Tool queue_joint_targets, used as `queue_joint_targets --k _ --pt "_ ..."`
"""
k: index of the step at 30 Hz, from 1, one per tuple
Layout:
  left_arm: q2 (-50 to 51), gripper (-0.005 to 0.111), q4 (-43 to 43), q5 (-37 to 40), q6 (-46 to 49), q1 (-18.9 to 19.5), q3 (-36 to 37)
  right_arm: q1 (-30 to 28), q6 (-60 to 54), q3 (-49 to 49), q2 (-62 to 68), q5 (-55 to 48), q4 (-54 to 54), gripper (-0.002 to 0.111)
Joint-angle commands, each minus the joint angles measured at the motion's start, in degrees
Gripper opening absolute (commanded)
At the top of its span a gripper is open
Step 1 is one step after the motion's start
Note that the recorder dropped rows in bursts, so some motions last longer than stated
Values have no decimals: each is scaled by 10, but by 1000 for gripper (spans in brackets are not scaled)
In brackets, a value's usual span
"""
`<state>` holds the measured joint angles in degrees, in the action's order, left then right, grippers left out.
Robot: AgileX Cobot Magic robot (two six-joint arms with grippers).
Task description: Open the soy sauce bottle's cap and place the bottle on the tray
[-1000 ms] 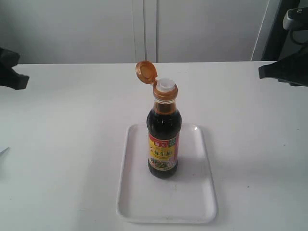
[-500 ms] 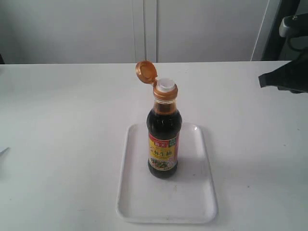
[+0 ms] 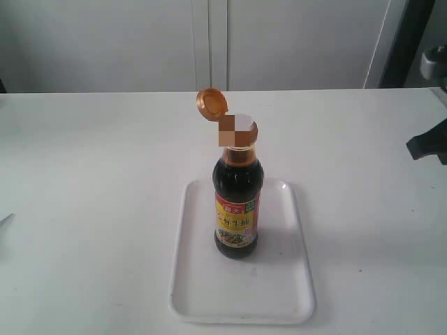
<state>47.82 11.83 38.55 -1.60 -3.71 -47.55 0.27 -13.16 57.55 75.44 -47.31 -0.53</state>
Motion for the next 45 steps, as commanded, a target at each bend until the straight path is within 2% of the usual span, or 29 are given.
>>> queue_joint_targets --k 1,15,31,39,45 --pt "-59 0 2 -51 -22 2 41 -3 3 -19 -66 42 17 0" --pt "-184 0 2 -78 -40 2 105 -3 -3 -142 -265 182 26 0" --pt "-356 0 -2 -95 -61 2 186 -3 -20 -262 -473 276 85 0" --pt "-425 0 -29 -119 -90 2 223 -3 -21 -307 -550 286 85 0" --pt "-433 0 -32 -143 -90 2 239 -3 -16 -313 -567 282 89 0"
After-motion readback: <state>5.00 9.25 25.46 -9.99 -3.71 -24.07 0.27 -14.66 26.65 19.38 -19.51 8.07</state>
